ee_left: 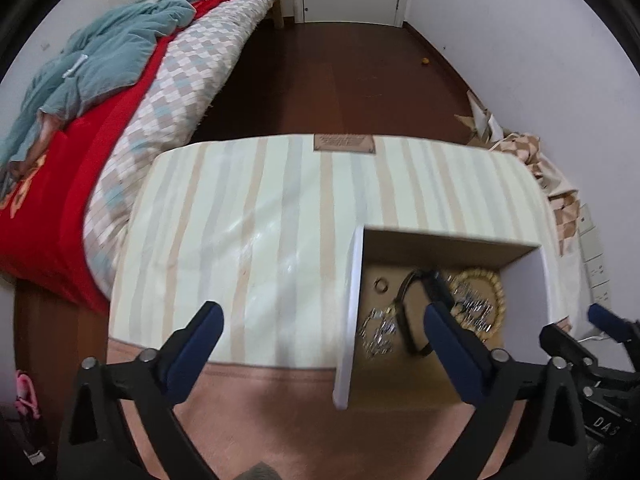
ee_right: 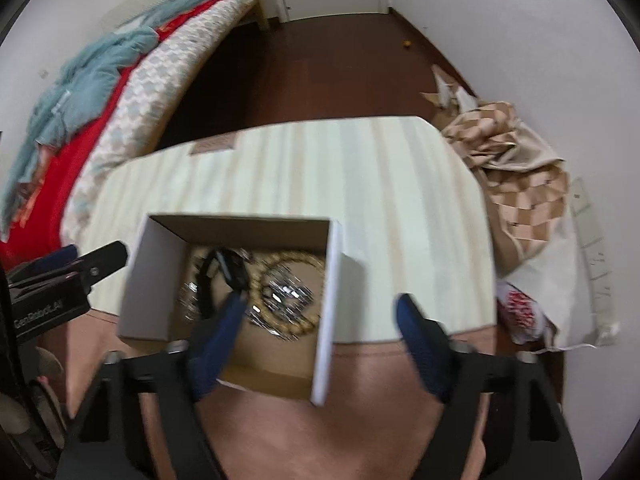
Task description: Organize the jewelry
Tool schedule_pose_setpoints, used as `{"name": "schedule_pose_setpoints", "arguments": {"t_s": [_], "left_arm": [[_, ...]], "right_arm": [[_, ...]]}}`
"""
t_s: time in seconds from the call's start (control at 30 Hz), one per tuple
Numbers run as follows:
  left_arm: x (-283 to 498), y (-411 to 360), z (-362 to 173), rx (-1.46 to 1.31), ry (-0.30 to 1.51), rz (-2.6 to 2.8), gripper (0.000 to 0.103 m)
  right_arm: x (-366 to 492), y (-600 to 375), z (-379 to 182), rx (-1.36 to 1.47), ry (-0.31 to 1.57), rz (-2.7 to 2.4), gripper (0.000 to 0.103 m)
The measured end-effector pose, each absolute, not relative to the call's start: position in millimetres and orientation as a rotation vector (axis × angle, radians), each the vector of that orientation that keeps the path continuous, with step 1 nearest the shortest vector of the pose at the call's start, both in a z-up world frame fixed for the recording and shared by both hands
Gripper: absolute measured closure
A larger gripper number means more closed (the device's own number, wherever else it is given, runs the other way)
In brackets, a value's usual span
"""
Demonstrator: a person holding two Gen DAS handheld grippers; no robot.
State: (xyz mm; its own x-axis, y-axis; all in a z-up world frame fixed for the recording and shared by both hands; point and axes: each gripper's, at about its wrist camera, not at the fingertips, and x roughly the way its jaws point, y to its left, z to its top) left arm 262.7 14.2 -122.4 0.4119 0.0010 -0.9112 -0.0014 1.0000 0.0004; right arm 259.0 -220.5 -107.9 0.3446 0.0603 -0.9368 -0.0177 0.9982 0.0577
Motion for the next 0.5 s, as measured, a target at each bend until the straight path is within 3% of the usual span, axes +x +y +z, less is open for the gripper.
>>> {"name": "schedule_pose_setpoints", "arguments": {"t_s": [0.13,0.5], "left_arm": [[244,10,-127,0.033,1.135,0.024,0.000],[192,3,-104,0.027,1.098,0.018,0.000]], "right_arm": [[243,-223,-115,0.029,1.241,0.017,0.002],[195,-231,-86,0.000,1.188,-0.051,0.002]]}}
